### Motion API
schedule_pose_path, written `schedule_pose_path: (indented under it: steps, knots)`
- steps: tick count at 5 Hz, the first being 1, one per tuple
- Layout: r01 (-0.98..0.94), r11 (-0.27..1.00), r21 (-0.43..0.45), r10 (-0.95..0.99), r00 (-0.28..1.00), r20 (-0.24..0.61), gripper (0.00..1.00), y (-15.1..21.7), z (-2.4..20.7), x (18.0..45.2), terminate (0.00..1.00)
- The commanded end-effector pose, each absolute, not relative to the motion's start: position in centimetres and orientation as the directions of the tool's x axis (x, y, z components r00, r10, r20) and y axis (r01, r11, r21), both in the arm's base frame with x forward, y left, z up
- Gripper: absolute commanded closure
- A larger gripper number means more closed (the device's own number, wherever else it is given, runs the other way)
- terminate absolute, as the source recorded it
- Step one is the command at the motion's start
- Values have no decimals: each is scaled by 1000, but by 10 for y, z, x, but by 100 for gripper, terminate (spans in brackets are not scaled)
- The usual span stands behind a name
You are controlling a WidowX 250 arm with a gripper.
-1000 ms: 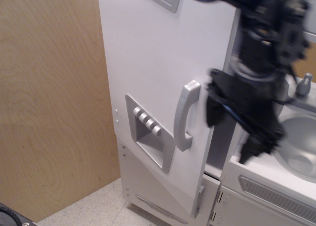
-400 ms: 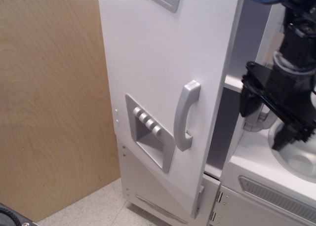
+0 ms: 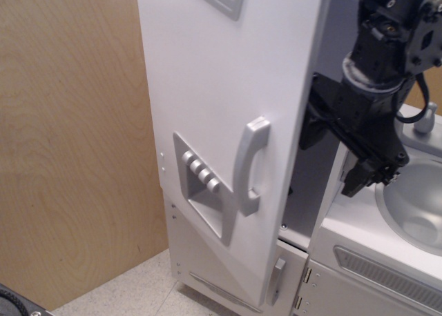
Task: Open fridge
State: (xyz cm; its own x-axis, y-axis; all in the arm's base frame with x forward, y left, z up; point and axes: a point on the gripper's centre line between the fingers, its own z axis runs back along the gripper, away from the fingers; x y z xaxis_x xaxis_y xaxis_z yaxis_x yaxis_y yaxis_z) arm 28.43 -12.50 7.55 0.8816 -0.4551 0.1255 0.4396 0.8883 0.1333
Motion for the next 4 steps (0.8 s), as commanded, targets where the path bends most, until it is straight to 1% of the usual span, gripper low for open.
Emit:
schedule_pose_path:
  steps: [1, 2, 3, 4]
  knots:
    - [419, 894, 159, -440, 887, 141, 0, -77, 96, 250, 0]
    - [405, 900, 161, -425, 897, 118, 0, -44, 92, 231, 0]
    - [383, 906, 179, -407, 905, 123, 0, -11, 90, 216, 0]
    - [351, 918, 186, -379, 914, 142, 0, 14, 94, 212, 0]
